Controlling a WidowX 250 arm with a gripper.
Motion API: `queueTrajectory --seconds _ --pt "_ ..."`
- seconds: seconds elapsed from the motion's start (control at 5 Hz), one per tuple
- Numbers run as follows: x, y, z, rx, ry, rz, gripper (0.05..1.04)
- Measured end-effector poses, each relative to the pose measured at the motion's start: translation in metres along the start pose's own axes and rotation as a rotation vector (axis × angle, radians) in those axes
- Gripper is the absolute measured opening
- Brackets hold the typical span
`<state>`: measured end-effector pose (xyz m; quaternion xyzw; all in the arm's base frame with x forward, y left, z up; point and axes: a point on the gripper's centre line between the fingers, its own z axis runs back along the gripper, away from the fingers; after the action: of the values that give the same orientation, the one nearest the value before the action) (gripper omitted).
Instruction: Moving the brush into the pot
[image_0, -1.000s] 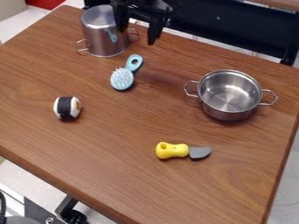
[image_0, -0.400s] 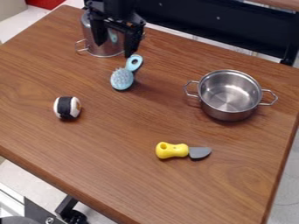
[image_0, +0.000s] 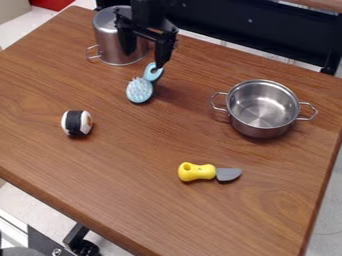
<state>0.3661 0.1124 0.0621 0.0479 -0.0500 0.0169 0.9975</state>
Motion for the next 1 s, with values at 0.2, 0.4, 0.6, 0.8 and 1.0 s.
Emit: queueTrajectory --seconds 0.2,0.4,0.6,0.8,1.0 --pt "0.006 0.004 -0.012 0.003 0.025 -0.006 1.0" --pt "0.007 0.005 -0.02 0.036 0.03 0.023 1.0" --pt "0.004 0.005 -0.024 0.031 0.064 0.035 1.0" --pt "0.001 0.0 -0.031 0.011 0.059 0.037 1.0" --pt "0.001 -0.003 -0.037 0.003 0.06 0.069 1.0"
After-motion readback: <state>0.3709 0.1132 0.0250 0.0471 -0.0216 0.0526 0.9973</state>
